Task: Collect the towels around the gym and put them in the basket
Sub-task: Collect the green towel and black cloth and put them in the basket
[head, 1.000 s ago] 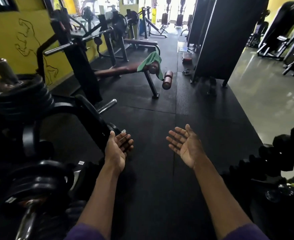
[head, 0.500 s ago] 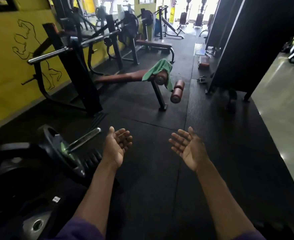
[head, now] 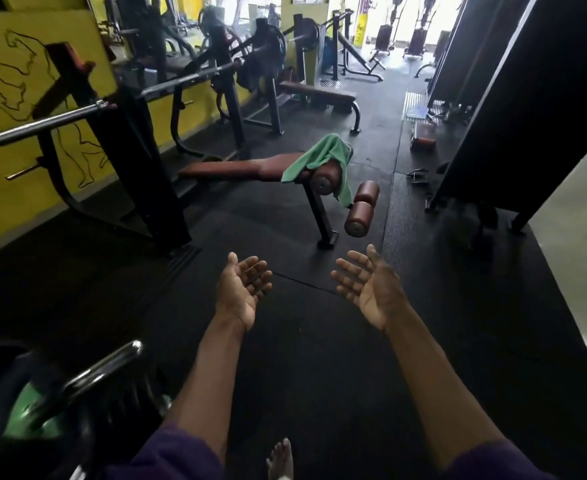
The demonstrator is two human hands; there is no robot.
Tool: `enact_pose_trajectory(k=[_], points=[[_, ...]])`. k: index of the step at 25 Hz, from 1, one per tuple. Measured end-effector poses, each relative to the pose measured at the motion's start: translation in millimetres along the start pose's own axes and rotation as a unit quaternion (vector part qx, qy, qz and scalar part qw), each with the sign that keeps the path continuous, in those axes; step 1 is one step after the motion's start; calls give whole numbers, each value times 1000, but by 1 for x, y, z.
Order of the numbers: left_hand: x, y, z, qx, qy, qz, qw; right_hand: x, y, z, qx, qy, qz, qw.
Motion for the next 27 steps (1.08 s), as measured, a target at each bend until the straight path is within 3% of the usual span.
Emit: enact_pose_trajectory(k=[12, 27], points=[[148, -34, 269, -19, 9, 60, 998, 1, 101, 284, 16, -17, 18, 1000], [370, -56, 558, 0, -32, 24, 999, -40, 260, 623, 46, 23, -32, 998]])
Point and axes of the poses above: each hand's wrist, its own z-axis towards the middle knuckle, its own x-axis out of the palm, y = z × x, the point moved 5 cm from there along z, towards the middle knuckle, and after that the axes turned 1 degree about z, right-handed, at the moved point
